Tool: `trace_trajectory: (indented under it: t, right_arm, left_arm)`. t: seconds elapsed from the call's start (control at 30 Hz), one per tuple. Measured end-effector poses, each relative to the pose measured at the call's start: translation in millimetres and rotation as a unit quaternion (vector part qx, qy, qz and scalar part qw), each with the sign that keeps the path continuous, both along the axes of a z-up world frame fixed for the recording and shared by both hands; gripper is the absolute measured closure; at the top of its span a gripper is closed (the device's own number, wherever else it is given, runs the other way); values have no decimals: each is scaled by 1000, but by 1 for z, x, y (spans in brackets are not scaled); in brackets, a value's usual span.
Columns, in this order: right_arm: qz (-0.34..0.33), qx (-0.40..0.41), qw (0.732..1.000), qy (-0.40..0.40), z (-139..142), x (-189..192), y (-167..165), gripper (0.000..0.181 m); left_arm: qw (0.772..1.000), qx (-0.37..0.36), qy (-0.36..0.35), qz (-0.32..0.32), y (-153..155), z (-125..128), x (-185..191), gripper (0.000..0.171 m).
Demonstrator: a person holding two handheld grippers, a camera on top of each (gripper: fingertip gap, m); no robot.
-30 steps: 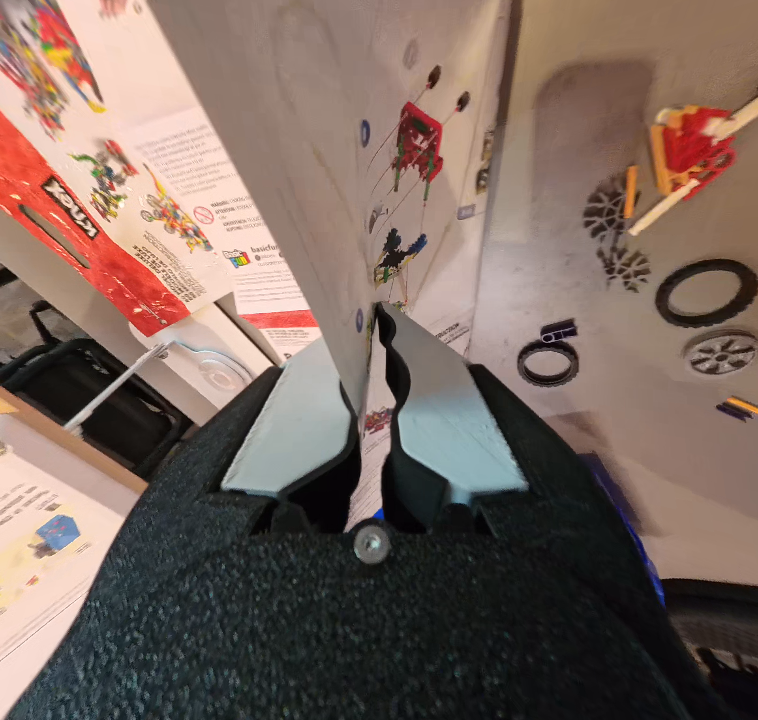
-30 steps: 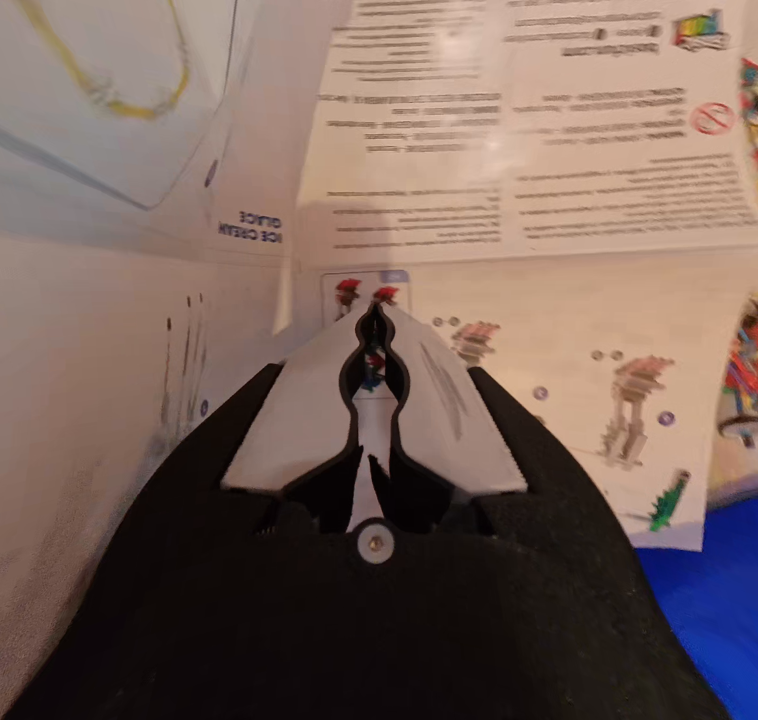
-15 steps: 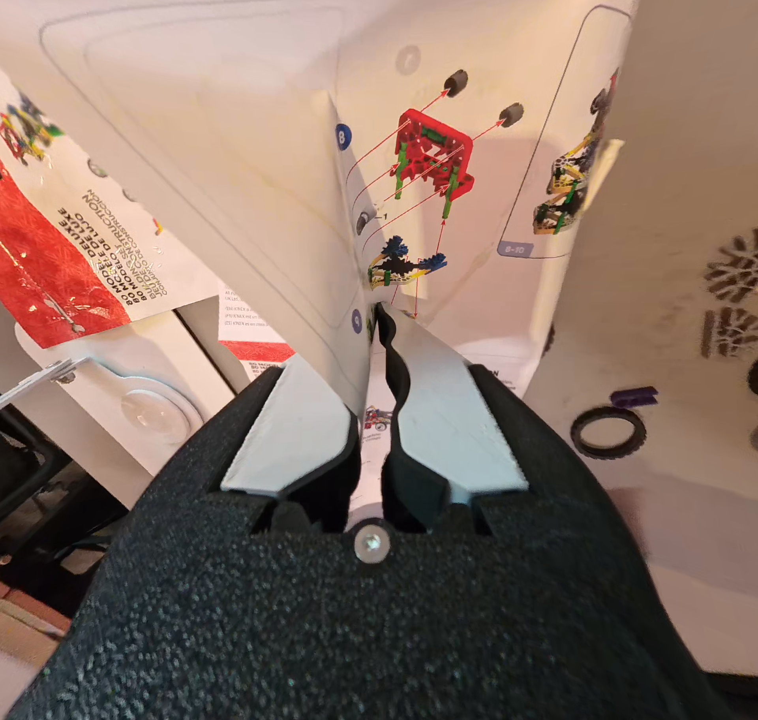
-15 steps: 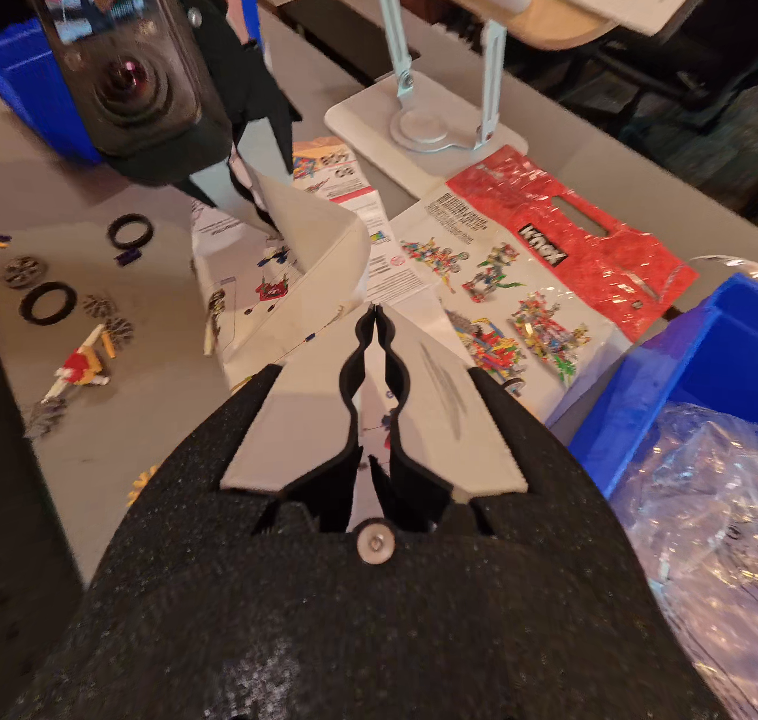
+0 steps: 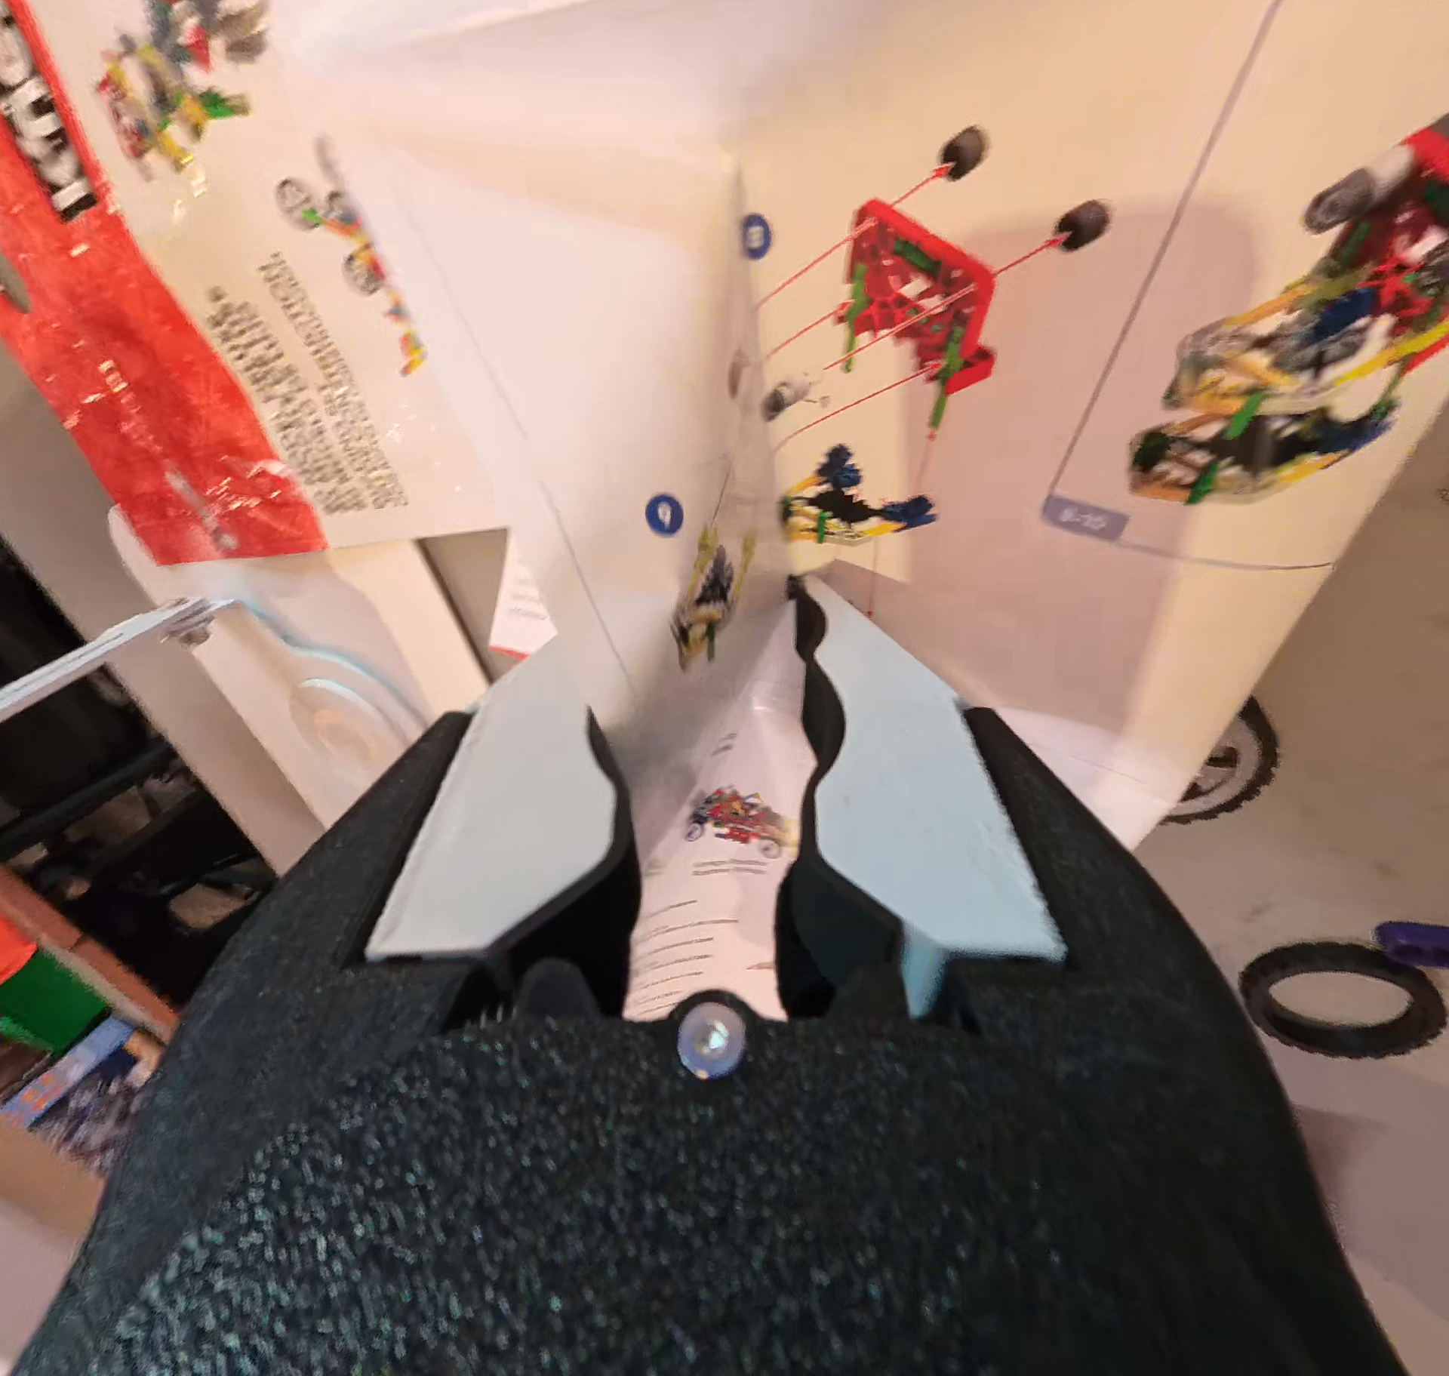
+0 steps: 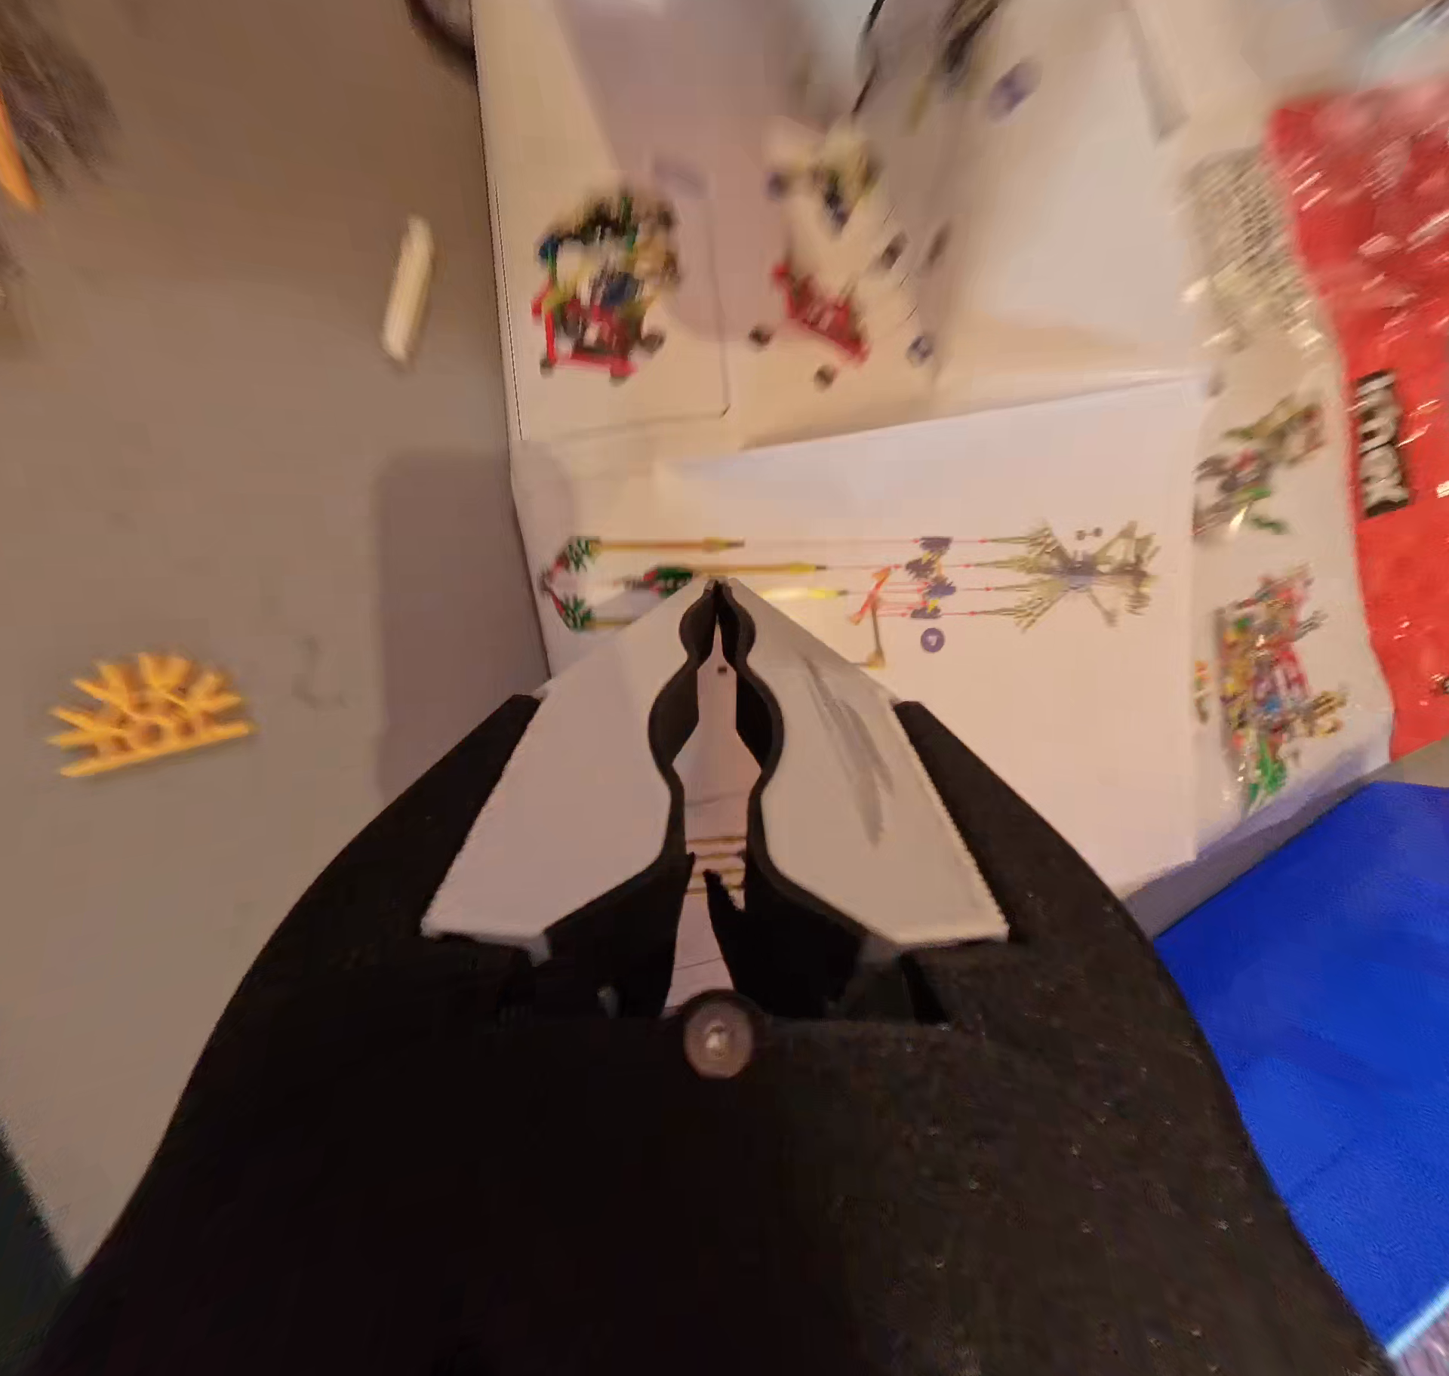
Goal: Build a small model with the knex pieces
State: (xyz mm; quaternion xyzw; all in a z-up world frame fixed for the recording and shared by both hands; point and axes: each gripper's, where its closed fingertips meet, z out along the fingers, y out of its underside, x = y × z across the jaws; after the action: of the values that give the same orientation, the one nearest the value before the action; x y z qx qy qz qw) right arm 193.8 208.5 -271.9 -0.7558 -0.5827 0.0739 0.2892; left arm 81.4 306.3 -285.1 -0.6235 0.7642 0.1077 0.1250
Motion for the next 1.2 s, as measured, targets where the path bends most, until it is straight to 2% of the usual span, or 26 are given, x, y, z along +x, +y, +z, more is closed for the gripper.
trace_trajectory:
  t: [0.03,0.1,0.2,0.33,0.43,0.5,0.6,0.77,0.9,1.0,1.03,1.07,1.13,1.2]
  right_arm:
    - [3,-1,999,-44,-16,6,-1,181]
    - [0,7,997,-73,-25,10,1,181]
    - [-13,-19,998,-53,-24,10,0,181]
    - [-18,-30,998,-45,-25,11,-1,181]
    - [-15,-25,998,-52,-25,11,-1,181]
    - [-16,-25,998,-52,-25,11,-2,181]
    - [-23,-29,999,-38,-21,10,0,181]
    - [-29,-41,999,-22,-18,10,-2,181]
    - [-7,-40,999,-9,-14,3,-7,180]
    - [54,-29,998,12,-3,-12,-23,157]
    - [73,-19,997,5,-3,-16,-28,154]
    - [90,1,996,-12,-4,-17,-30,152]
    - [115,31,990,-82,-17,-10,-33,134]
    - [129,41,986,-98,-22,-11,-36,135]
  left_arm:
    - [1000,28,7,9,8,5,-4,121]
    - [995,98,16,11,20,26,-7,99]
    - [985,170,-2,-8,14,64,-1,101]
    - [981,194,-22,-23,-2,88,-6,103]
    - [992,109,-48,-50,-46,75,-7,125]
    - [994,62,-34,-83,-77,55,-13,132]
    - [993,49,-19,-102,-96,29,-16,134]
    - [996,24,-8,-85,-93,-5,-23,132]
    - [998,-23,-31,-57,-91,-8,-23,128]
    - [994,-81,-60,-33,-91,-10,-24,128]
    - [992,-100,-69,-27,-91,-11,-24,129]
    - [990,-120,-75,-21,-91,-12,-25,129]
    - [983,-160,-87,-9,-91,-15,-25,129]
    - [976,-194,-100,-5,-92,-17,-24,129]
